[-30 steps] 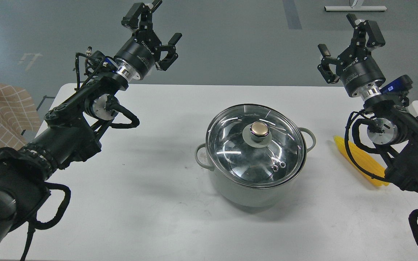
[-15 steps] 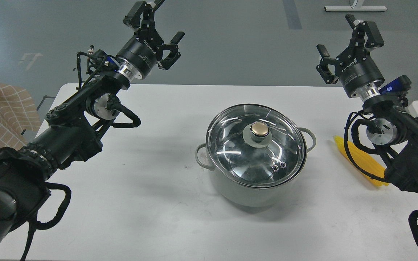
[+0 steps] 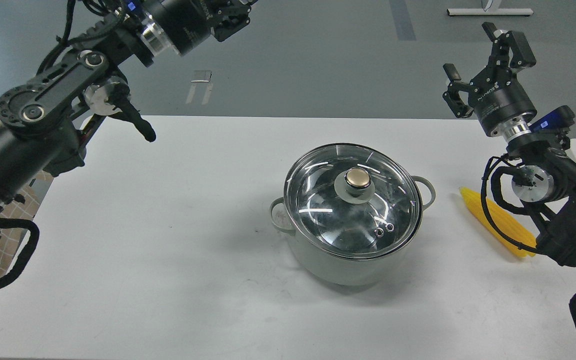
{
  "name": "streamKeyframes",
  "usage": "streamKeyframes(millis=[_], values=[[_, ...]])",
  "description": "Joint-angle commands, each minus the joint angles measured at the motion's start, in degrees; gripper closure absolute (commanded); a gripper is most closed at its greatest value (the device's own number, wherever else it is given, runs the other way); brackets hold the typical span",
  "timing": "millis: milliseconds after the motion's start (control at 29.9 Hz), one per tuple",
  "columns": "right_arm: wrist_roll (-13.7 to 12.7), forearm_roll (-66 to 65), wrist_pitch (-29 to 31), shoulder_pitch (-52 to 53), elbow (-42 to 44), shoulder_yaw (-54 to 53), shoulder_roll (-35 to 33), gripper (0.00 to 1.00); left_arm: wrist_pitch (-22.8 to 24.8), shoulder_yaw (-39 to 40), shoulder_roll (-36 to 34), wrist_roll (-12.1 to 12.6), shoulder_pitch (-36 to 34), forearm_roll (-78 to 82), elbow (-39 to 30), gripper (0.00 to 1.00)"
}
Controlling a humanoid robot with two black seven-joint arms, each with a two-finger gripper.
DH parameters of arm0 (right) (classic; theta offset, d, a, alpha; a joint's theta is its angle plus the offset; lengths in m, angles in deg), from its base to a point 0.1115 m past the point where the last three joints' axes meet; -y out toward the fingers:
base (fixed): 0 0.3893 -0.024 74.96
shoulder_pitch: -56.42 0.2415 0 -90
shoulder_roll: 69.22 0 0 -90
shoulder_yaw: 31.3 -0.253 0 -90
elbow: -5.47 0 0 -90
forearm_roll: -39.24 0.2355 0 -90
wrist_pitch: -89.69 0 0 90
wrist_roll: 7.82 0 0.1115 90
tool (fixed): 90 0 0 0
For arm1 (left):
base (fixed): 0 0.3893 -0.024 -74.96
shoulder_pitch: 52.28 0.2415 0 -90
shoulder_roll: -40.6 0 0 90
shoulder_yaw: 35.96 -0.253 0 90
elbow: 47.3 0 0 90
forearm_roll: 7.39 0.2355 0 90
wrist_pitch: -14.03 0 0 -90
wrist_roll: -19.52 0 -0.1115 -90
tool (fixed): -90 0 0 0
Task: Open pot and put corn in
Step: 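Reach the left gripper over the pot and grasp the lid's brass knob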
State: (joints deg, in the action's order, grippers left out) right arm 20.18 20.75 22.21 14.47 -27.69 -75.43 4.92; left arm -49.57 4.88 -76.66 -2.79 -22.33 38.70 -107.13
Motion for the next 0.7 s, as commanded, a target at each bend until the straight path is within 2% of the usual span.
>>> streamKeyframes(millis=[0, 67, 200, 267, 401, 468, 668], values=[[0.0, 0.04, -0.02, -0.24, -0.41, 0.01, -0.31, 0.0, -0.91, 0.29, -3.06, -0.01, -0.69, 10.49, -8.61, 0.02], [0.0, 0.04, -0.02, -0.41, -1.02, 0.01, -0.49, 0.0, -2.93, 0.21, -4.03, -0.01, -0.69, 19.34, -14.4, 0.02], [0.0, 0.04, -0.02, -0.94, -1.29, 0.01, -0.49, 0.0, -3.55, 0.03, -3.95, -0.01, -0.69, 30.09, -19.08, 0.02], [0.0, -0.05, -0.02, -1.12, -1.72, 0.1, -1.02, 0.0, -3.73, -0.06, -3.07, -0.01, -0.51, 40.51, -21.36, 0.02], [0.0, -0.05, -0.11, -2.35, -2.78, 0.1, -1.19, 0.0, -5.22, -0.85, 0.0, 0.08, 0.01, 54.34, -21.46, 0.02], [0.0, -0.05, -0.11, -3.05, -3.04, 0.01, -1.19, 0.0, -7.23, -4.34, 2.2, 0.16, 0.19, 63.55, -21.29, 0.02], [0.0, -0.14, -0.2, -5.07, -4.45, -0.08, -2.33, 0.0, -11.37, -12.71, 4.4, 0.52, 0.1, 71.5, -20.93, 0.02]])
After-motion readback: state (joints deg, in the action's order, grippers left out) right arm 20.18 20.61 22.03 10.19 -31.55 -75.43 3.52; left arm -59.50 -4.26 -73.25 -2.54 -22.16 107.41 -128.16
